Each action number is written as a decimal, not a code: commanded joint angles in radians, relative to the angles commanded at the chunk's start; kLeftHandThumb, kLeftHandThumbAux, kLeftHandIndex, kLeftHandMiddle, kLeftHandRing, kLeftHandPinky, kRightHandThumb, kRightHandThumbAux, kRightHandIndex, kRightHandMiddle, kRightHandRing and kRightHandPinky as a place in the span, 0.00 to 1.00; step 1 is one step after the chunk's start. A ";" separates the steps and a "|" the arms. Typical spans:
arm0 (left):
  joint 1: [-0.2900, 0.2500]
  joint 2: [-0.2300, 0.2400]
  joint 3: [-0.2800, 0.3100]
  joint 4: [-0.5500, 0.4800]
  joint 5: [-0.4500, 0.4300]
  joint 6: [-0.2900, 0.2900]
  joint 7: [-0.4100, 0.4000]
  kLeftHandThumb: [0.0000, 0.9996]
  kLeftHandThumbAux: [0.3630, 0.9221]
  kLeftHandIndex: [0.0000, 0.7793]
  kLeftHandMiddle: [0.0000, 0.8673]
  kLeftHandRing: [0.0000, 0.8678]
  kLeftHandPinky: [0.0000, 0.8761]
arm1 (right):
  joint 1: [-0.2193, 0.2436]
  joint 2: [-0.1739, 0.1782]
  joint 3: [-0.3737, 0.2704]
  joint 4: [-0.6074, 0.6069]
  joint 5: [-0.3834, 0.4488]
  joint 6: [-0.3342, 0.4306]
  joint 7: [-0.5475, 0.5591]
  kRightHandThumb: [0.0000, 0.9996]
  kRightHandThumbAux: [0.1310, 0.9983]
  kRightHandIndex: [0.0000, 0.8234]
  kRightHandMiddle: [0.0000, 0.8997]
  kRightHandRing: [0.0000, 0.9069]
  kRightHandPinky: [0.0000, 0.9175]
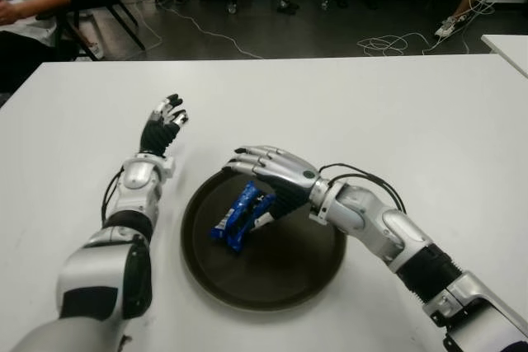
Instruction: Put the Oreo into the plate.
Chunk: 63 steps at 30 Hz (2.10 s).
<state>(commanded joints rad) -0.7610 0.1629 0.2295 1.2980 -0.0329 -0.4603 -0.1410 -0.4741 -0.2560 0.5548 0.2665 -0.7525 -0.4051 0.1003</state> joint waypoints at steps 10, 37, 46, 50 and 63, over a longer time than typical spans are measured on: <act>-0.002 0.005 0.003 0.006 0.001 0.021 -0.007 0.12 0.50 0.06 0.13 0.10 0.07 | -0.084 -0.047 -0.122 0.188 0.114 -0.096 -0.063 0.00 0.47 0.00 0.00 0.00 0.00; 0.006 -0.006 -0.020 -0.001 0.023 -0.017 0.020 0.09 0.49 0.06 0.13 0.11 0.11 | -0.272 -0.071 -0.477 1.065 0.409 -0.007 -0.436 0.02 0.67 0.19 0.22 0.24 0.26; 0.003 -0.013 -0.015 0.002 0.018 0.000 0.017 0.10 0.43 0.07 0.13 0.13 0.14 | -0.313 -0.012 -0.773 1.062 0.739 0.020 -0.231 0.04 0.66 0.32 0.34 0.34 0.30; -0.001 -0.013 -0.015 0.004 0.018 0.025 0.018 0.11 0.40 0.08 0.15 0.15 0.17 | -0.303 -0.003 -0.785 1.064 0.747 0.035 -0.226 0.01 0.65 0.30 0.34 0.34 0.27; -0.006 -0.010 -0.025 -0.001 0.024 0.068 0.020 0.11 0.44 0.09 0.17 0.17 0.18 | -0.301 0.004 -0.790 1.074 0.727 0.078 -0.207 0.00 0.61 0.26 0.32 0.34 0.32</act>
<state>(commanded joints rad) -0.7669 0.1528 0.2049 1.2971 -0.0092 -0.3923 -0.1211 -0.7754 -0.2523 -0.2350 1.3410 -0.0254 -0.3267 -0.1066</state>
